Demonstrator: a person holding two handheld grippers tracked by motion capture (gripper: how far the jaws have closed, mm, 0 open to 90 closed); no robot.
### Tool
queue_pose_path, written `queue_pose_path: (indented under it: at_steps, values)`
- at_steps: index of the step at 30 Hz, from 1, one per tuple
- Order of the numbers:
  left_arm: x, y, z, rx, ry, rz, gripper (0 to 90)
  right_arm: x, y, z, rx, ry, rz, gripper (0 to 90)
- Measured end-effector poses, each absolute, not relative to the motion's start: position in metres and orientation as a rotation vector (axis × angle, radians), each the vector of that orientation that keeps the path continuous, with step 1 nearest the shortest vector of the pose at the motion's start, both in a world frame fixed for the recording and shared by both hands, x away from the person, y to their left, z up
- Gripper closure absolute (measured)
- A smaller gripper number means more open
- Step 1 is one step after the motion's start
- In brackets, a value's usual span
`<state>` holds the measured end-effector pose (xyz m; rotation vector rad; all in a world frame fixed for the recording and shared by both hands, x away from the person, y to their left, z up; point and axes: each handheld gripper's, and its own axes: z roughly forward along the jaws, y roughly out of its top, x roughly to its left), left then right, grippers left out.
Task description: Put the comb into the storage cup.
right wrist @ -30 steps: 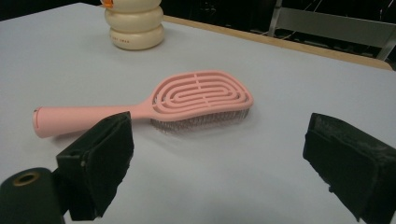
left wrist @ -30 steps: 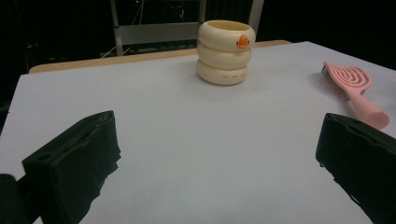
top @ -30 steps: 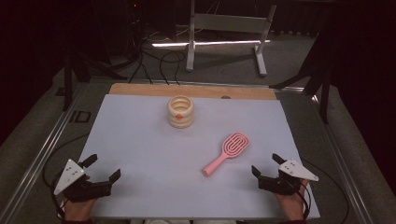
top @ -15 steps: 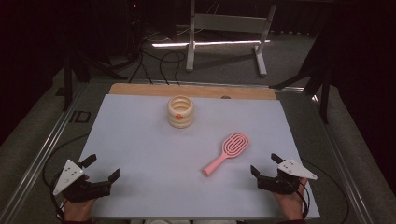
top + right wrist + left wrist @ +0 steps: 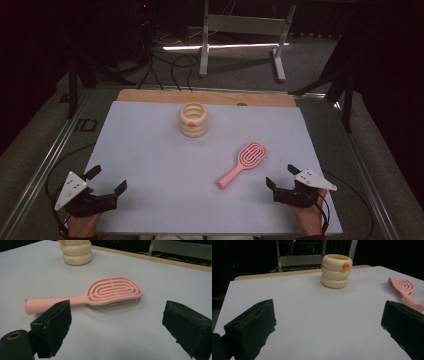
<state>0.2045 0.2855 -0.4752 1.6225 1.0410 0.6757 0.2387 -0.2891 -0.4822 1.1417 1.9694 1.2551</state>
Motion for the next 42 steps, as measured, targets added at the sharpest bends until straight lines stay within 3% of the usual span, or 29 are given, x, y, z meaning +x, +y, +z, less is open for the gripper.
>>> queue_pose_path:
  at_steps: [20,42]
  values:
    - [0.205,0.286,-0.476,1.616,1.046,0.684,0.2,0.246,-0.273,-0.472,1.127,2.006,1.280,9.0]
    - [0.203,0.287,-0.476,1.605,1.051,0.699,0.2,0.277,-0.225,-0.448,1.085,2.107,1.346,11.1]
